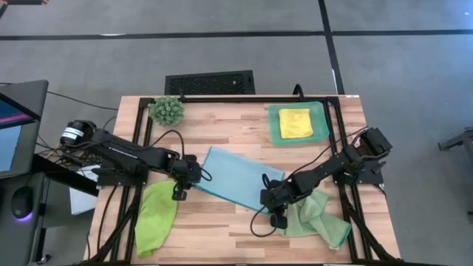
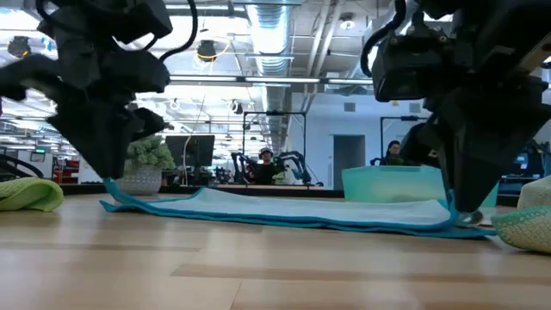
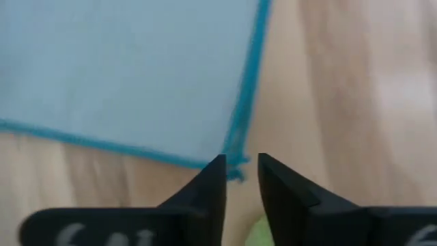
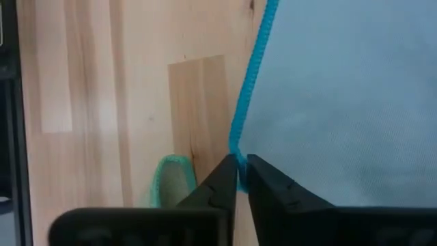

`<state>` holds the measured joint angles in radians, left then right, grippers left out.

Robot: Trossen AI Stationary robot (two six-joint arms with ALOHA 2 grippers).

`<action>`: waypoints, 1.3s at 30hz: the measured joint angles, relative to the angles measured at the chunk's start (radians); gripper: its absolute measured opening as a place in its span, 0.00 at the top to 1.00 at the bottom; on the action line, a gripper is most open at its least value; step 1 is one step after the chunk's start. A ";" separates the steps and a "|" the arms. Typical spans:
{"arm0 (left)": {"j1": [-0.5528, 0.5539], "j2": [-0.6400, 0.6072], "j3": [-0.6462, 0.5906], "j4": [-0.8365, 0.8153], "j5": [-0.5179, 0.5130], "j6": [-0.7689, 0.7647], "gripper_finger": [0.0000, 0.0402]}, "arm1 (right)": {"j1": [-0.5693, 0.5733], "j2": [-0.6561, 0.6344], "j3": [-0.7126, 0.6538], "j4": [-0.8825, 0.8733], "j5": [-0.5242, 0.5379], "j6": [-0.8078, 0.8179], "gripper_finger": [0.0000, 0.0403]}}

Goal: Fold microfiber towels
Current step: Fold the blue microfiber cloth

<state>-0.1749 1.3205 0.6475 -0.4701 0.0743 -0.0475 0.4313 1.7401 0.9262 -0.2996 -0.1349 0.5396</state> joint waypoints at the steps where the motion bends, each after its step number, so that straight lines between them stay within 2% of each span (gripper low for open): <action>1: 0.000 0.000 0.010 0.000 0.016 -0.001 0.78 | 0.000 0.000 0.000 -0.001 0.000 0.002 0.84; 5: 0.000 -0.021 0.062 -0.074 0.019 0.033 0.70 | -0.004 -0.002 0.000 0.001 -0.024 0.002 0.79; 8: 0.009 -0.056 0.095 -0.097 -0.073 0.085 0.67 | -0.016 -0.035 0.001 -0.003 -0.060 -0.018 0.74; 10: 0.037 -0.070 0.096 -0.055 -0.148 0.100 0.67 | -0.030 -0.073 -0.002 -0.044 -0.072 -0.048 0.71; 11: 0.059 -0.070 0.082 -0.008 -0.152 0.110 0.67 | -0.039 -0.093 -0.002 -0.060 -0.073 -0.065 0.69; 13: 0.110 -0.039 0.041 0.118 -0.099 0.129 0.72 | -0.053 -0.137 0.001 -0.092 -0.026 -0.087 0.67; 15: 0.151 0.012 0.005 0.226 -0.057 0.159 0.80 | -0.062 -0.177 0.001 -0.137 0.082 -0.117 0.66; 17: 0.181 0.057 0.000 0.276 -0.061 0.171 0.89 | -0.081 -0.193 -0.020 -0.143 0.163 -0.144 0.70; 19: 0.204 0.105 0.002 0.312 -0.072 0.179 0.97 | -0.116 -0.186 -0.055 -0.117 0.159 -0.146 0.78; 21: 0.216 0.149 0.000 0.322 -0.071 0.179 0.98 | -0.151 -0.167 -0.097 -0.091 0.135 -0.143 0.90; 23: 0.220 0.199 0.000 0.324 -0.071 0.176 0.98 | -0.179 -0.148 -0.136 -0.088 0.132 -0.131 0.97; 27: 0.221 0.263 0.005 0.355 -0.071 0.168 1.00 | -0.215 -0.132 -0.181 -0.028 0.139 -0.133 0.96; 30: 0.214 0.264 0.005 0.341 -0.072 0.138 1.00 | -0.246 -0.112 -0.177 -0.001 0.193 -0.179 0.99; 36: 0.175 0.156 0.024 0.176 -0.095 0.081 1.00 | -0.363 -0.102 -0.169 0.015 0.316 -0.330 0.98; 39: 0.148 0.075 0.051 0.103 -0.134 0.068 1.00 | -0.409 -0.112 -0.120 0.025 0.328 -0.420 0.99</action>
<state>-0.0270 1.3953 0.6987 -0.3675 -0.0593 0.0207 0.0225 1.6278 0.8065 -0.2751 0.1929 0.1194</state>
